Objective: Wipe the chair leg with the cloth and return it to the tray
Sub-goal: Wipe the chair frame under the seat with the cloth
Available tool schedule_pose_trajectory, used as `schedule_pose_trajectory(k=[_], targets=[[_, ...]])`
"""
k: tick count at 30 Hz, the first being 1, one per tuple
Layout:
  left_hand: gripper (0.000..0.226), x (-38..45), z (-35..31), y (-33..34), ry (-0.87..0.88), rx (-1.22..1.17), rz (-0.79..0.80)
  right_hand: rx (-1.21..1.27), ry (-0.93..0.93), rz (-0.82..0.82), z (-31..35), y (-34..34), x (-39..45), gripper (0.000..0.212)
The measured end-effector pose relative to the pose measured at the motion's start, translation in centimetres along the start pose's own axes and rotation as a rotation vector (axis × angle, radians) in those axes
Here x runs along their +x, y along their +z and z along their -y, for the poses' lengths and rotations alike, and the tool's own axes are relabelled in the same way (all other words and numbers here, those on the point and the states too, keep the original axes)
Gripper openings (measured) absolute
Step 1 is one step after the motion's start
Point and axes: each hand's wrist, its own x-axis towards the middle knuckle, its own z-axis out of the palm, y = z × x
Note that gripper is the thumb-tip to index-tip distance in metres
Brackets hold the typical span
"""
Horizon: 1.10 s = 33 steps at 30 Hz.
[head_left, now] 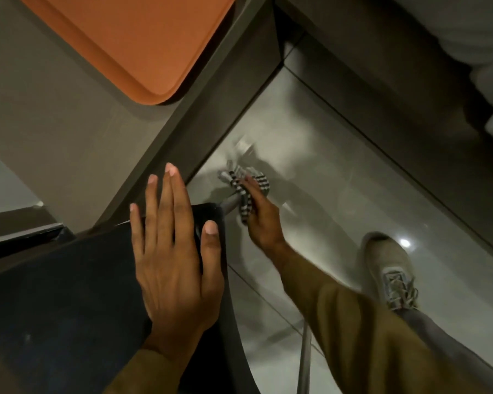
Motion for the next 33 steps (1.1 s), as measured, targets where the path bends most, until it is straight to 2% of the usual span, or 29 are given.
schedule_pose_trajectory(k=[2, 4, 8, 11, 16, 21, 28, 33], targets=[[0.067, 0.1, 0.1, 0.3, -0.001, -0.012, -0.006, -0.025, 0.112, 0.007, -0.3, -0.2, 2.2, 0.056], [0.068, 0.1, 0.0, 0.2, -0.005, -0.007, 0.006, -0.021, 0.124, 0.032, 0.7, -0.2, 2.3, 0.061], [0.069, 0.1, -0.7, -0.7, -0.026, 0.002, 0.042, 0.063, -0.101, 0.147, 4.2, -1.6, -3.9, 0.047], [0.070, 0.2, -1.2, -1.2, -0.036, 0.007, 0.081, 0.184, -0.194, 0.219, 5.4, -1.4, -6.7, 0.047], [0.070, 0.3, -1.0, -1.3, -0.042, 0.000, 0.083, 0.044, -0.126, 0.112, 2.2, -0.8, -2.5, 0.050], [0.070, 0.4, -1.0, -1.0, -0.047, -0.016, 0.079, 0.033, 0.172, 0.032, 0.9, -0.9, 3.2, 0.049], [0.072, 0.6, -1.5, -1.7, -0.049, -0.006, 0.127, 0.198, -0.164, 0.106, 4.3, -0.9, -5.5, 0.038], [0.072, 0.6, -1.6, -1.9, -0.042, -0.021, 0.134, 0.185, -0.064, -0.024, 1.2, 0.6, -2.5, 0.036]])
